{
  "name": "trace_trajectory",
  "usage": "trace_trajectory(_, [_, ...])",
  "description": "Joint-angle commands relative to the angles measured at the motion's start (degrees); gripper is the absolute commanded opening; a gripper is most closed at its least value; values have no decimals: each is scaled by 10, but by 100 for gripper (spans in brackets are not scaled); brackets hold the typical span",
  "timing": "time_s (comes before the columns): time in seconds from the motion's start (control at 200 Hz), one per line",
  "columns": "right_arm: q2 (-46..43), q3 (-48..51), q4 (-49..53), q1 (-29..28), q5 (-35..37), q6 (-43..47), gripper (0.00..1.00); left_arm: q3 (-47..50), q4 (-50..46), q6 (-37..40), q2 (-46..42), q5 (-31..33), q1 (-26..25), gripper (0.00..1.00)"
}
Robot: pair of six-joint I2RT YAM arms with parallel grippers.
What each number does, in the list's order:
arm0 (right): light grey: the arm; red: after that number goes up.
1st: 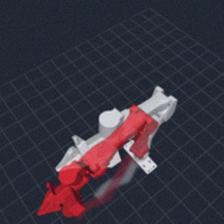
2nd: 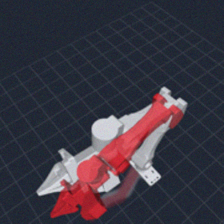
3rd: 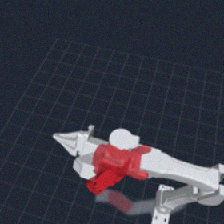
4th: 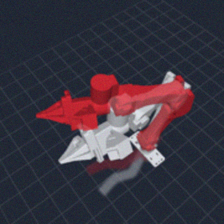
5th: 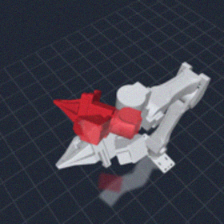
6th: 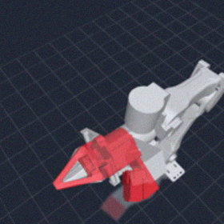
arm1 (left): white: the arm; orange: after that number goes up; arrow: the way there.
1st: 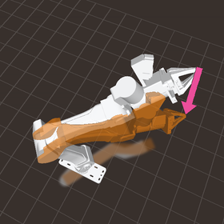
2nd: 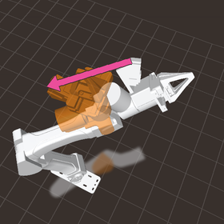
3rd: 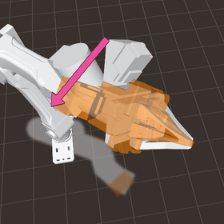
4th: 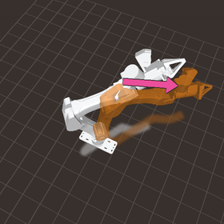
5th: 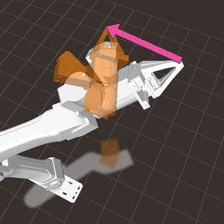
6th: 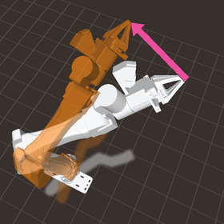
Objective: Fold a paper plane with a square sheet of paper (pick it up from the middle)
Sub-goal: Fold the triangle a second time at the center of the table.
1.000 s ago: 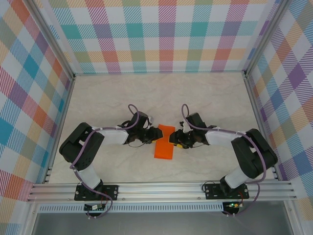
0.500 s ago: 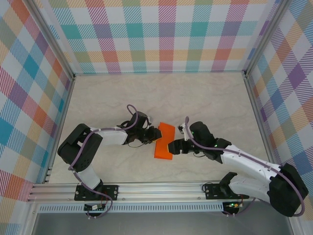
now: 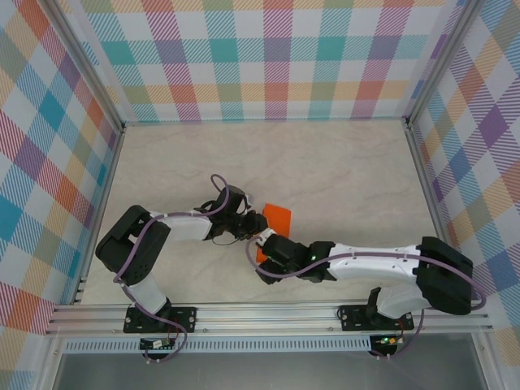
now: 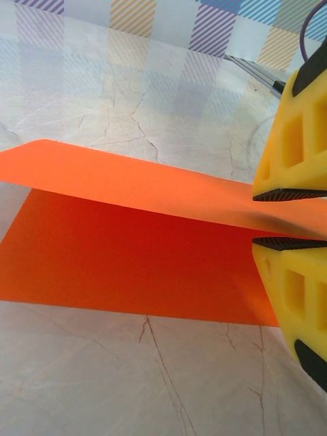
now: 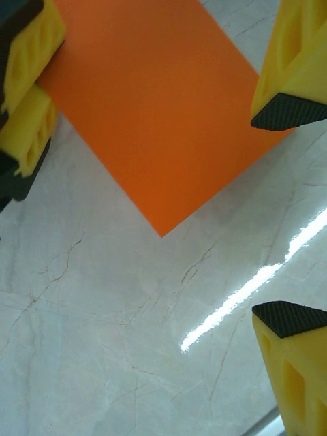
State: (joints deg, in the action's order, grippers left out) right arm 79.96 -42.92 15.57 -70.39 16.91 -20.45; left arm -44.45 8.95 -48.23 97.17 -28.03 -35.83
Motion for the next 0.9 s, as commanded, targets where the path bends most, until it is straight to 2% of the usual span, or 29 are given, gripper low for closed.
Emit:
trace_trajectory(0.0, [44, -35, 17, -28, 78, 9, 71, -13, -15, 0, -8, -10, 3, 24])
trace_trajectory(0.245, [117, -71, 25, -56, 132, -9, 73, -17, -24, 4, -13, -13, 3, 24])
trace_trajectory(0.385, [165, -115, 72, -74, 214, -23, 73, -17, -33, 7, -17, -11, 4, 24])
trace_trajectory(0.47, [184, -129, 74, -77, 224, -19, 73, -16, -34, 7, -20, -12, 4, 24])
trace_trajectory(0.665, [201, -140, 103, -78, 264, -53, 64, -14, -37, 8, -22, -12, 3, 24])
trace_trajectory(0.795, [185, -130, 109, -79, 281, -69, 51, -16, -39, 8, -22, -13, 3, 24])
trace_trajectory(0.895, [163, -113, 96, -79, 280, -65, 46, -16, -41, 8, -23, -12, 3, 24])
